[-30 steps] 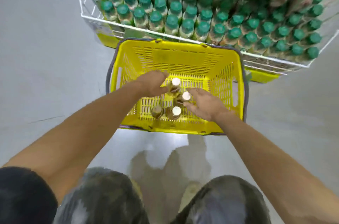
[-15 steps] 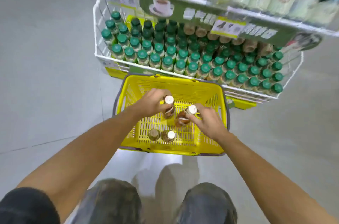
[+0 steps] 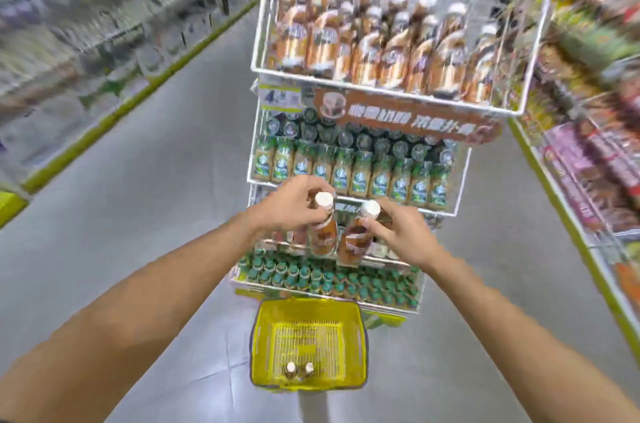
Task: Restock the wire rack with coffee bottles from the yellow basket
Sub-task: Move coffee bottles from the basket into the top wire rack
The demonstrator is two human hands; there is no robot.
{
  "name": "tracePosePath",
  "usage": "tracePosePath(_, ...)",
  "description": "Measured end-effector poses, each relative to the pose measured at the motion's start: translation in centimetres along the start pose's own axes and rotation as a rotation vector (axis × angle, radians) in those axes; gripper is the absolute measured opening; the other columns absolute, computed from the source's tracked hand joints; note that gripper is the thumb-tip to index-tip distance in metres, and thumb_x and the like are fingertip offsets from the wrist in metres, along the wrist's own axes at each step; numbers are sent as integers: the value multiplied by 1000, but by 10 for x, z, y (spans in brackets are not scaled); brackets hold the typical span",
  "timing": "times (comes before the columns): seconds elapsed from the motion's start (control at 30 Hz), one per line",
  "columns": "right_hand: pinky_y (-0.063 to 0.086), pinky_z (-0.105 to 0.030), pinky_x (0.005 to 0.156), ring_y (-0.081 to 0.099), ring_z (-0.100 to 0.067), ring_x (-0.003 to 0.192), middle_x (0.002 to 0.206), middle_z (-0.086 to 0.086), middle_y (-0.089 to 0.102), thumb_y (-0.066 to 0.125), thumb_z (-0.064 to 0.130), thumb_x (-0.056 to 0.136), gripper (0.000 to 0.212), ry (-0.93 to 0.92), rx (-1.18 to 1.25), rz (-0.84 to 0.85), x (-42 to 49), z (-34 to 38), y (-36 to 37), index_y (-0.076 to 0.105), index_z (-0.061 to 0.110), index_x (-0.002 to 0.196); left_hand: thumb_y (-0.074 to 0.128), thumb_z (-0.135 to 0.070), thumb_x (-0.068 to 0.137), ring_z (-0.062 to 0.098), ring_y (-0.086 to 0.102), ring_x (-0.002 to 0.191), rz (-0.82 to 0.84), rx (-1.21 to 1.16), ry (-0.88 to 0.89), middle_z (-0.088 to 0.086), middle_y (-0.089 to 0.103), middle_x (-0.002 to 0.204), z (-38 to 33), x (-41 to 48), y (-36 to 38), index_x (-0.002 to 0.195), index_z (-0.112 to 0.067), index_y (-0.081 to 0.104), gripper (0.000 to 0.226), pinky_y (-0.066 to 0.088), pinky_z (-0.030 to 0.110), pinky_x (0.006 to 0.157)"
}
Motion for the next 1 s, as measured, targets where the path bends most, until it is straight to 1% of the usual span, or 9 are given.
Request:
tracePosePath(0.2, 53, -38, 77, 67, -12, 88, 100, 8, 74, 62, 55, 100, 37, -144, -14, -157, 32, 93, -147, 69, 21, 114, 75, -5, 90, 9, 67, 84, -99, -31, 130, 22, 77, 104, -128, 34, -112, 109, -1, 74, 20, 52, 26, 78)
tracePosePath(0.33, 55, -40, 76, 69, -22, 85, 93, -3, 74, 62, 48, 103, 35, -186, 32, -221, 65, 115, -206, 69, 13, 103, 77, -6, 90, 21, 70, 91, -205, -51, 171, 26, 76, 110, -170, 72, -163, 112, 0, 75, 22, 56, 40, 85)
tracePosePath(0.4, 52, -34, 71, 69, -27, 85, 93, -8, 74, 62, 44, 103, 35, -185, 64, -247, 86, 117, -227, 68, 9, 101, 77, -5, 90, 17, 69, 90, -241, -47, 172, 23, 77, 107, -182, 96, -180, 113, 0, 75, 24, 55, 37, 81)
tracePosePath(0.5, 47, -30, 63, 68, -15, 82, 94, -5, 73, 61, 39, 105, 32, -201, 82, -255, 124, 117, -247, 68, 7, 104, 76, -4, 90, 16, 70, 90, -274, -92, 137, 15, 78, 105, -188, 132, -196, 117, -1, 73, 28, 57, 32, 83)
tracePosePath(0.6, 45, -14, 59, 65, 4, 72, 87, 9, 70, 60, 38, 106, 27, -192, 113, -243, 166, 111, -259, 67, 12, 101, 75, -2, 91, 10, 72, 86, -268, -66, 93, 7, 78, 99, -186, 169, -204, 111, -12, 73, 22, 59, 34, 86)
tracePosePath(0.7, 61, -33, 77, 73, -10, 89, 99, 2, 75, 58, 35, 107, 24, -157, 187, -201, 202, 94, -258, 67, 13, 109, 73, -1, 92, 22, 74, 94, -291, -64, 39, 10, 78, 103, -174, 198, -210, 116, -10, 72, 26, 58, 42, 96)
tracePosePath(0.77, 60, -48, 91, 73, -23, 101, 109, -5, 75, 57, 34, 108, 27, -141, 194, -162, 220, 84, -250, 67, 11, 116, 72, -3, 93, 32, 74, 106, -287, -30, -2, 15, 78, 111, -160, 214, -205, 120, -7, 71, 27, 58, 49, 101)
tracePosePath(0.9, 59, -50, 97, 72, -25, 107, 113, -6, 75, 55, 34, 108, 29, -100, 259, -113, 238, 63, -236, 66, 11, 120, 69, -8, 97, 33, 72, 112, -272, -75, -106, 13, 75, 119, -132, 236, -191, 134, -8, 64, 38, 58, 54, 101)
tracePosePath(1.0, 62, -48, 93, 76, -21, 99, 105, -3, 78, 57, 37, 107, 28, -52, 307, -99, 248, 54, -234, 69, 12, 111, 68, -13, 98, 26, 71, 113, -263, -67, -141, 10, 73, 123, -125, 248, -192, 137, -10, 62, 40, 59, 46, 102)
Point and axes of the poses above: each hand's wrist, its own x-axis towards the middle knuckle, its own y-axis out of the palm, z = x × y, the point moved 9 cm from there along x, towards the middle knuckle
